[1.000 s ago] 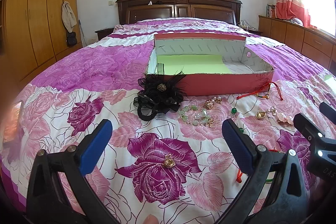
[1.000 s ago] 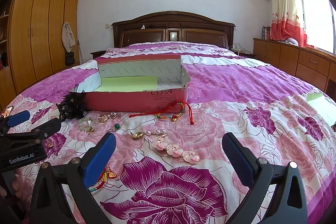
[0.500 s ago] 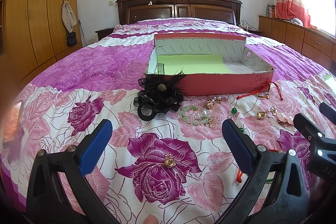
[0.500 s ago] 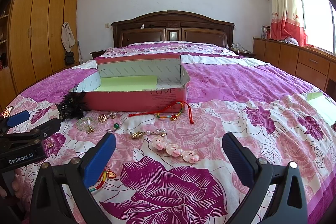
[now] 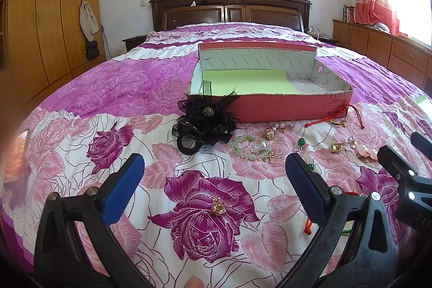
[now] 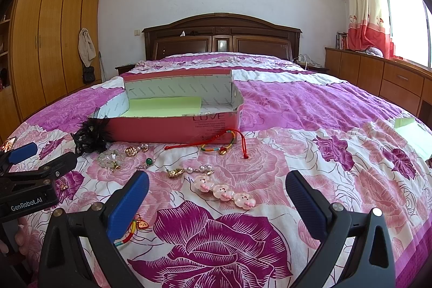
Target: Organize jewelry
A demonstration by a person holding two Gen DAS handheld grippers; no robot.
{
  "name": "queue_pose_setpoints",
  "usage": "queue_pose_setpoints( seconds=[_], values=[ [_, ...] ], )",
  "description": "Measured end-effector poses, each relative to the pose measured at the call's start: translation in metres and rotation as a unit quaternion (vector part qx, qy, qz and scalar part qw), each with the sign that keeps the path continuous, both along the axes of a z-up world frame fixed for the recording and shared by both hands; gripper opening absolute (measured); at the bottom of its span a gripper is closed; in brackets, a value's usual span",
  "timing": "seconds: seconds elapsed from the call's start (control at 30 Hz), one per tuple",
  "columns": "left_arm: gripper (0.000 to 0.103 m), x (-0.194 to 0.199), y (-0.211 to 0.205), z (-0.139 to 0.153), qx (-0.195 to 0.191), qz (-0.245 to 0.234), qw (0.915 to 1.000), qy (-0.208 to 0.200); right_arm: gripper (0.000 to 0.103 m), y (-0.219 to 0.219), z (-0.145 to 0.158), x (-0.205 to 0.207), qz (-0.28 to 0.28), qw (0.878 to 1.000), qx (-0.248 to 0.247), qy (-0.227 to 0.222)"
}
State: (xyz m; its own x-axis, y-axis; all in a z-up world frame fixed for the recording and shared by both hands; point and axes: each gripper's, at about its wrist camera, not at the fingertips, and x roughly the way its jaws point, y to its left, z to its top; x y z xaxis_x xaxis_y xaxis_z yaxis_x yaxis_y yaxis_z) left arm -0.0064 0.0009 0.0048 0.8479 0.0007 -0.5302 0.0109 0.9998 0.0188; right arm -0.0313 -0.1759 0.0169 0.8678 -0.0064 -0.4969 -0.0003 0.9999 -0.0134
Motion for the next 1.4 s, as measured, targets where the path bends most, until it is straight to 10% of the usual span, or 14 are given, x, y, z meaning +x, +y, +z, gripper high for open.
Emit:
queue_pose_setpoints(
  seconds=[1.4],
  values=[
    [0.098,0.009,0.001,0.003,-0.007,-0.02,0.9995,0.026,0.103,-0.01,0.007,0.001,-0.005,1.0,0.016,0.011]
  ],
)
